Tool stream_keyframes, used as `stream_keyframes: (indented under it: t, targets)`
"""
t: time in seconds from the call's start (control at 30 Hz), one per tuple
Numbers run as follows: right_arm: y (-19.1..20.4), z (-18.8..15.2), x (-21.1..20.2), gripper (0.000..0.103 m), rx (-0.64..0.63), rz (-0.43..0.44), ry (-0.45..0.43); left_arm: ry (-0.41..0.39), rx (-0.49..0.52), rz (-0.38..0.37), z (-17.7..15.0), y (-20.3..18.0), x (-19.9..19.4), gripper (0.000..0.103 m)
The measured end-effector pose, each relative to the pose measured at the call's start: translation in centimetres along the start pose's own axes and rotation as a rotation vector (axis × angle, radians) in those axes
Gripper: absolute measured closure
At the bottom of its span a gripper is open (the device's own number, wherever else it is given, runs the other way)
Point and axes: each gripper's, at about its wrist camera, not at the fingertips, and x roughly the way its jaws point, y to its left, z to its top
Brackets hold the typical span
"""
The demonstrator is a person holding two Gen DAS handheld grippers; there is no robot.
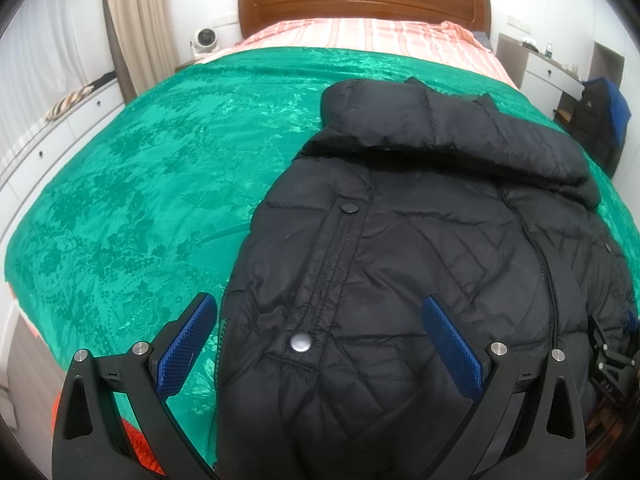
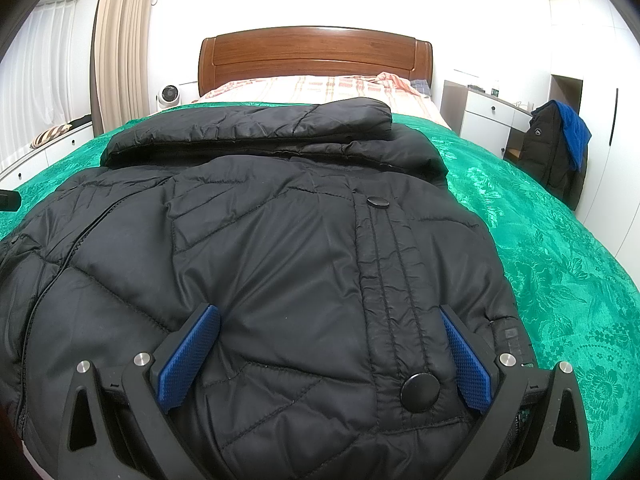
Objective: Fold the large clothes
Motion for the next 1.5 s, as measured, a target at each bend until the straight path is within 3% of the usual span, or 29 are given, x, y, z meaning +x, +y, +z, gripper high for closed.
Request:
stream_keyframes:
  t: [1.5]
  targets:
    - [0.02,-0.03,0.01,0.000,-0.001,0.000,0.000,0.008,-0.015,0.008,-0.04,0.15,0.05,0.000]
